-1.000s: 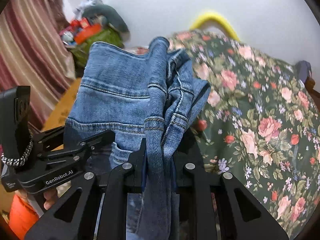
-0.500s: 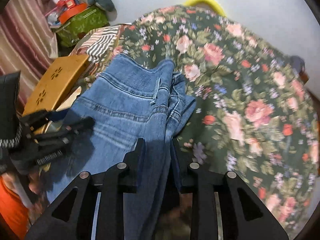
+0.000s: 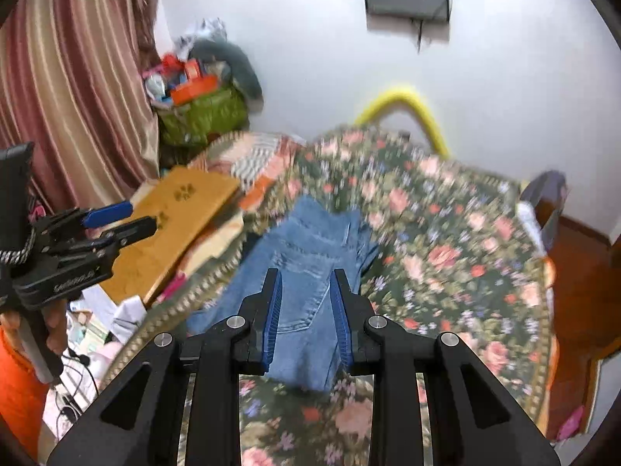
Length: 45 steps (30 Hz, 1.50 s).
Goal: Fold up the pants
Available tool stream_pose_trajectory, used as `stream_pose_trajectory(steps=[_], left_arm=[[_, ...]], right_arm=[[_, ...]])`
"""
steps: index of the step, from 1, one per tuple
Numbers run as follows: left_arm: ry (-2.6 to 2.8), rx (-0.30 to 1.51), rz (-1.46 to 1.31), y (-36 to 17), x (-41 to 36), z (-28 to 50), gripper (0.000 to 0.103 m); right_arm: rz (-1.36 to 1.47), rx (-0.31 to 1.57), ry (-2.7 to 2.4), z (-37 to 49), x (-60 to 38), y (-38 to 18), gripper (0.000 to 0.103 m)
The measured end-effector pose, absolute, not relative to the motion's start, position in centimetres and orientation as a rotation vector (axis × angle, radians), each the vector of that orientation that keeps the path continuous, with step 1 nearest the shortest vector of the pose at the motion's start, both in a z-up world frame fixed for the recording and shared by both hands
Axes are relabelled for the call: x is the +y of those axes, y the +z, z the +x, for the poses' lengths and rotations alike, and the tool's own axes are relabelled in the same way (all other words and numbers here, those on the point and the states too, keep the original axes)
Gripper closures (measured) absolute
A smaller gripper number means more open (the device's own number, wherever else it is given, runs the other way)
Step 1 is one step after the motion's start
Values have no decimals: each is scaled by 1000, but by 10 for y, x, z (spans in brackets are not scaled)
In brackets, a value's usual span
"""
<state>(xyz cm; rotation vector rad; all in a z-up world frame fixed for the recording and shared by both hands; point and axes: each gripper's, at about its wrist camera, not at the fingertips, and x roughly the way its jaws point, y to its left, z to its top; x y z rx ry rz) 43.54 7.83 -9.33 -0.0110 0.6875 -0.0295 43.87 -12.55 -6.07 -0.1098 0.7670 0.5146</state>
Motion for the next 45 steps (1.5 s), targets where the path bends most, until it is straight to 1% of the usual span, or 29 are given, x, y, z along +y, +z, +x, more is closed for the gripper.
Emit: stream_pose_trajectory(steps=[5,10,14,20,22,23,24,25,26,27,28,30,32,34,37,45], left_arm=[[-32,559,-1,-41,65,350,50],[-56,439,-9,-12,50,270,50],[-59,356,-22,2,42,214,50],[-61,251,-49,11,40,147,50],[-53,220,-40,11,39,130,44],[-49,204,-35,10,38,121,33],[-42,193,-36,8,38,116,26],[-34,182,-36,7,38,110,22],[-27,169,-34,6,37,104,15],[-20,161,-28,5,37,100,10],[-12,156,-23,3,37,97,8],[-8,144,-15,1,36,90,2],[-12,143,-17,-1,37,89,2],[-12,144,-21,-3,38,88,2],[-11,142,-22,-6,36,82,1],[-3,145,-14,-11,35,80,1]], right_arm=[[-58,650,523,371,-139,-12,80],[-24,517,529,295,-153,18,80],[0,413,527,241,-161,26,80],[-14,316,512,181,-162,20,80],[-16,293,502,167,-161,18,80],[-10,287,503,162,-160,16,79],[-4,284,507,159,-161,16,72],[5,280,510,156,-163,14,59],[11,270,507,152,-163,13,52],[8,255,499,149,-163,13,40],[-1,244,490,145,-163,13,32],[-12,233,469,144,-162,14,26],[-2,232,462,142,-162,16,21],[11,225,450,139,-164,17,12],[24,221,437,135,-165,13,2],[13,222,411,129,-164,9,1]])
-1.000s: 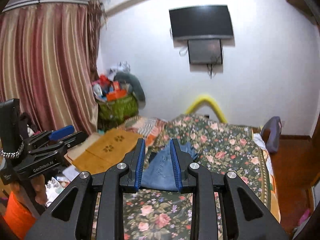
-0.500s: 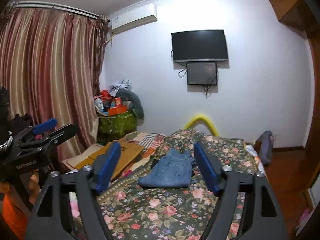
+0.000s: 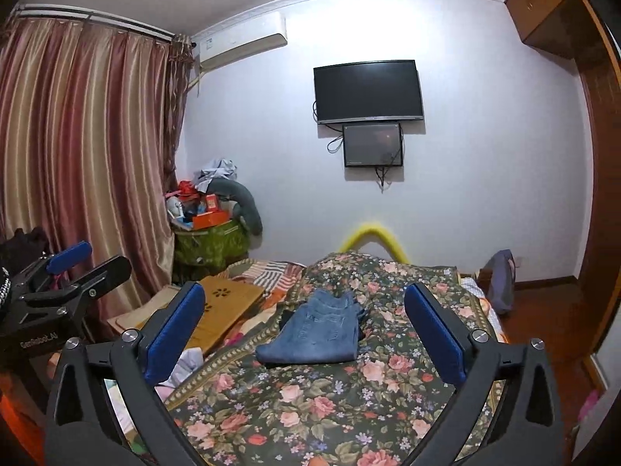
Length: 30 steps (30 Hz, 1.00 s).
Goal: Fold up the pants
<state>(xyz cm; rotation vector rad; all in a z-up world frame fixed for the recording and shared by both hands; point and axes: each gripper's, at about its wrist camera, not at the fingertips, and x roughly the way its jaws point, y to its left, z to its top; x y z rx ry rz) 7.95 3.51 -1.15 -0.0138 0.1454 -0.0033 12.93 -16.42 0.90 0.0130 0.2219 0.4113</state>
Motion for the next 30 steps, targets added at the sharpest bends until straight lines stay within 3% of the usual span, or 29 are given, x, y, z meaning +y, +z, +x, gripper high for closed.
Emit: stream_pose_trajectory(steps=[30], left_arm=[[-8,171,-20,-21,40,90,0]], right_arm=[[26,239,413,124,-164,5,1]])
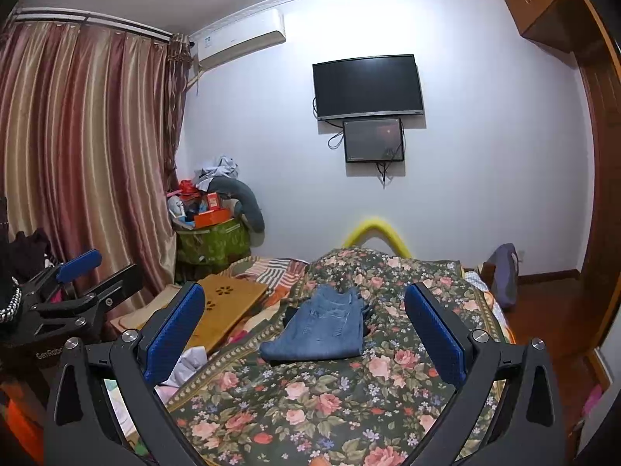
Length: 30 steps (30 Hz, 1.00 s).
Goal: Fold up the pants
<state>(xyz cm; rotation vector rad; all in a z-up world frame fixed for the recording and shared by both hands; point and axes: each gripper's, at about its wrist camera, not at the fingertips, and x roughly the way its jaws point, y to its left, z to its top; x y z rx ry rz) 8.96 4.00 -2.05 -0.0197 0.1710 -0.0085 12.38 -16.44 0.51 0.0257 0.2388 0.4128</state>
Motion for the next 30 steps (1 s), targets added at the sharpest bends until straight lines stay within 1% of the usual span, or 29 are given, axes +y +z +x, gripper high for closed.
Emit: stream_pose_trajectory(steps=[30], left_arm=[[-66,182,-50,-25,46,96,0]], right_arm=[[31,245,404,127,-168,6,1]])
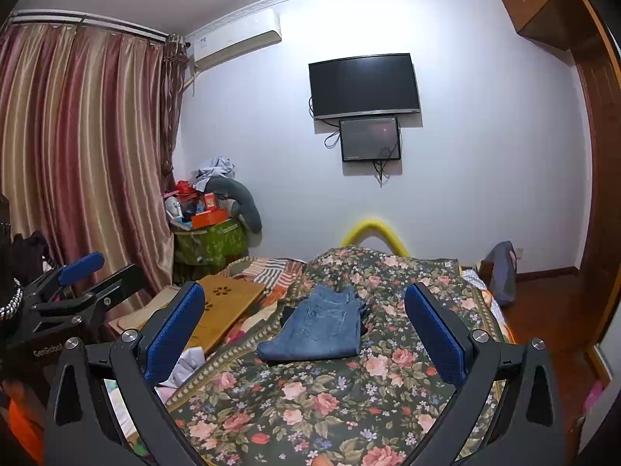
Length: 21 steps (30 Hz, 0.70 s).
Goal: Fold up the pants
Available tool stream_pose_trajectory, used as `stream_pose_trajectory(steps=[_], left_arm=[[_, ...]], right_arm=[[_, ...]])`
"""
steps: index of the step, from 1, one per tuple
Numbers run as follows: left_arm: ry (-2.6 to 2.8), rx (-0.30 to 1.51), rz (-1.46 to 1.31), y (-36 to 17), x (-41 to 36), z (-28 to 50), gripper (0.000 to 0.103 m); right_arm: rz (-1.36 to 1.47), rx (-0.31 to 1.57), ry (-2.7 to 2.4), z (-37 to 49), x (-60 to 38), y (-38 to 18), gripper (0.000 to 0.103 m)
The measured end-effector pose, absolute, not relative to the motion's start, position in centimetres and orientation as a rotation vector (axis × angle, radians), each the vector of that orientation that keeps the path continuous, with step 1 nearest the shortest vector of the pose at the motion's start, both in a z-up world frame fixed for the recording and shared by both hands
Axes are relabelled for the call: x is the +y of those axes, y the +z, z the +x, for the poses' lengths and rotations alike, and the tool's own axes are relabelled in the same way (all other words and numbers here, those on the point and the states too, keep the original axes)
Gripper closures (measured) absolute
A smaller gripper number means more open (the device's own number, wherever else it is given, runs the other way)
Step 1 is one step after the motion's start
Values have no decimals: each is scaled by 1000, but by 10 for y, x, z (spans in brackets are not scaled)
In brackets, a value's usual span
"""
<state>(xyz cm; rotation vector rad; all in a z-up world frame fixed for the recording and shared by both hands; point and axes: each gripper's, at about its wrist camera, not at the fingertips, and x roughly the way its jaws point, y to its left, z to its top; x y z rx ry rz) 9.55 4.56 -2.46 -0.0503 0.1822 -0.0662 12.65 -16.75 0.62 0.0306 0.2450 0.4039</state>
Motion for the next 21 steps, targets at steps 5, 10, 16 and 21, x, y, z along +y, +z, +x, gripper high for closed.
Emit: stream_pose_trajectory(steps=[5,10,16,21], left_arm=[[-70,187,-42,-26,44,96,0],[-88,197,-31,-28,43,96,0],[-85,197,-26,-29,40,96,0],[-87,199,-33,-28,40,96,0]], right_arm=[[34,246,407,128,-168,6,1],[36,247,407,128,-168,6,1],[37,251,406,129,-168,4,1],[36,258,404,130,-167,1,1]])
